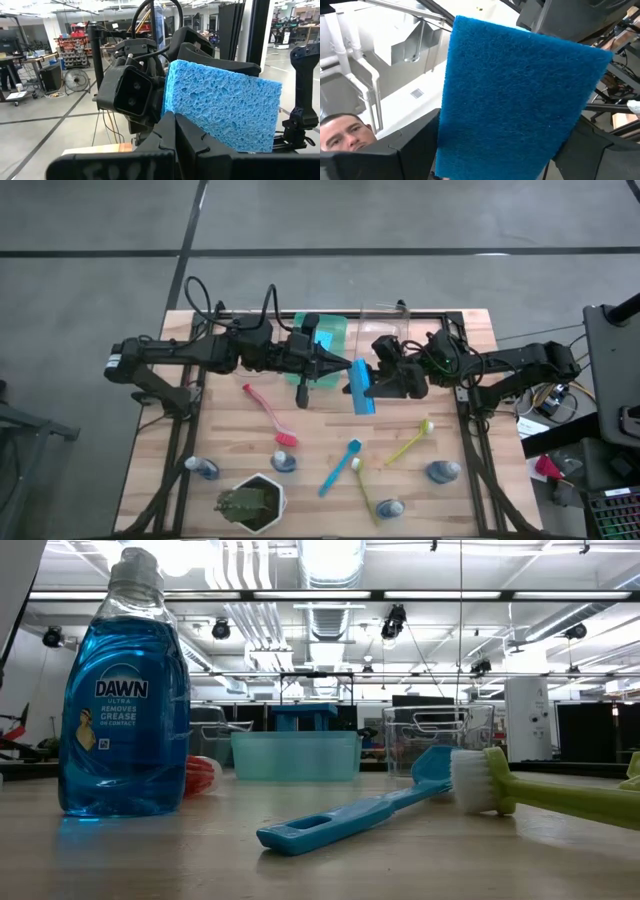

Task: Pick & Place Kitchen Sink Supplies
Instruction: Put the sponge into the green bin

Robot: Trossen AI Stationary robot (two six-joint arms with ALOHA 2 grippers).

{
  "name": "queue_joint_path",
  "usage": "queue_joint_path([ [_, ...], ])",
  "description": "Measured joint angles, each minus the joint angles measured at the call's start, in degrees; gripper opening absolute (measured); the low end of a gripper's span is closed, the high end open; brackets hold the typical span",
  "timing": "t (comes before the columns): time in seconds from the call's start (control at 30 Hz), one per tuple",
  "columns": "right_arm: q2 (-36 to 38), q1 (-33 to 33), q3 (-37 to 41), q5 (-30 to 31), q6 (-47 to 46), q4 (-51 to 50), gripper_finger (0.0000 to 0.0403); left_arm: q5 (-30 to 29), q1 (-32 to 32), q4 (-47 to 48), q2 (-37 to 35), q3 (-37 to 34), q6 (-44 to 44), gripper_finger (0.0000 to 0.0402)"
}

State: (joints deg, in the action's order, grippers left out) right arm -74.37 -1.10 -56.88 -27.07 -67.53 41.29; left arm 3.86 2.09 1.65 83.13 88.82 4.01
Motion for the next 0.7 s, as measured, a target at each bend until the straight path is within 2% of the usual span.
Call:
queue_joint_path([
  [0.47,0.04,0.0,0.0,-0.12,0.34,-0.02,0.0324,-0.02,0.0,0.09,0.0,0.0,-1.23,0.0004],
  [0.57,0.04,0.0,0.0,-0.24,0.39,-0.02,0.0324,-0.02,0.0,0.24,-0.02,0.0,-1.78,0.0023],
  [0.7,0.08,0.0,0.0,-0.53,0.42,-0.02,0.0324,-0.07,0.0,0.86,-0.04,0.0,-4.07,0.007],
])
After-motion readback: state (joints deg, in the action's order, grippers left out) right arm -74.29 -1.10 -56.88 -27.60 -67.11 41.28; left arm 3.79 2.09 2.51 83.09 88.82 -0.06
